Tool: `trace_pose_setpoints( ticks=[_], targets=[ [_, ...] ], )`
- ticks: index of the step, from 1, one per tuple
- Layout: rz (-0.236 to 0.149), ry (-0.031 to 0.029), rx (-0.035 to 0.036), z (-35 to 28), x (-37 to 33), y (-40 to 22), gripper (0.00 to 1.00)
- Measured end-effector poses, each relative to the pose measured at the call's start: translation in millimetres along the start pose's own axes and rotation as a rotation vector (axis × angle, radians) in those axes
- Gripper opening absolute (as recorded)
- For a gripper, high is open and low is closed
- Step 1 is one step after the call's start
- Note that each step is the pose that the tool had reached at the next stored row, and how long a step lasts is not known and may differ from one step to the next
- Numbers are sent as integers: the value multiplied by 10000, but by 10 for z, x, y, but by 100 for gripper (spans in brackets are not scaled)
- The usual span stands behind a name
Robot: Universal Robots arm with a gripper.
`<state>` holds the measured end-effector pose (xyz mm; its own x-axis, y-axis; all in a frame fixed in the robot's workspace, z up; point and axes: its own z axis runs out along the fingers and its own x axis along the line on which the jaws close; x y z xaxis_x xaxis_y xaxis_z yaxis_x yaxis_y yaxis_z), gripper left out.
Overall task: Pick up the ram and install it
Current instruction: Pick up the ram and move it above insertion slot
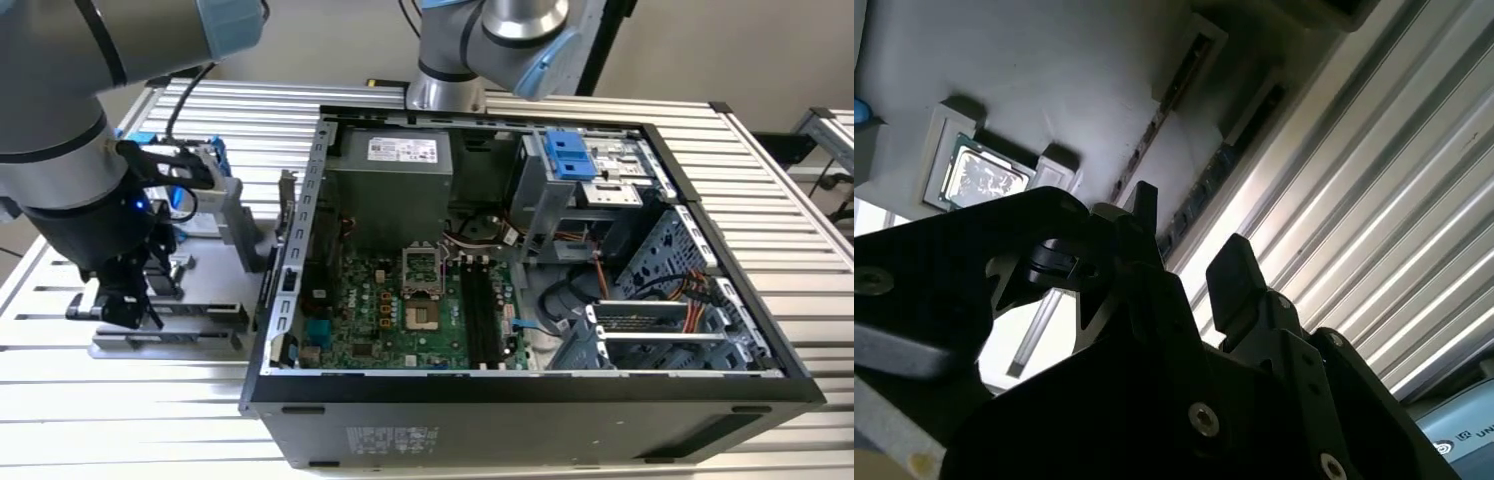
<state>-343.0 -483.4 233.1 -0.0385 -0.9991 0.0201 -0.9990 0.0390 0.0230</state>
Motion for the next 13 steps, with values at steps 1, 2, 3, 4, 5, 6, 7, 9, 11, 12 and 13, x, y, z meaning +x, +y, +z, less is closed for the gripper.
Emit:
trace_pose_setpoints(
  ticks=[1,2,3,4,5,6,7,9,11,12,13],
  targets=[
    [11,15,-7,8,0,-1,100],
    [28,31,-12,17,0,-1,100],
    [50,46,-15,26,0,-1,100],
    [77,62,-17,35,-1,-1,100],
    [95,77,-17,45,-1,-2,100],
    [103,88,-17,58,-1,-2,100],
    [105,94,-17,74,-2,-2,100],
    [107,104,-16,108,-2,-3,100],
    [107,109,-18,145,-3,-4,100],
    [107,110,-18,163,-3,-4,100],
    [107,111,-17,181,-4,-4,100]
  ],
)
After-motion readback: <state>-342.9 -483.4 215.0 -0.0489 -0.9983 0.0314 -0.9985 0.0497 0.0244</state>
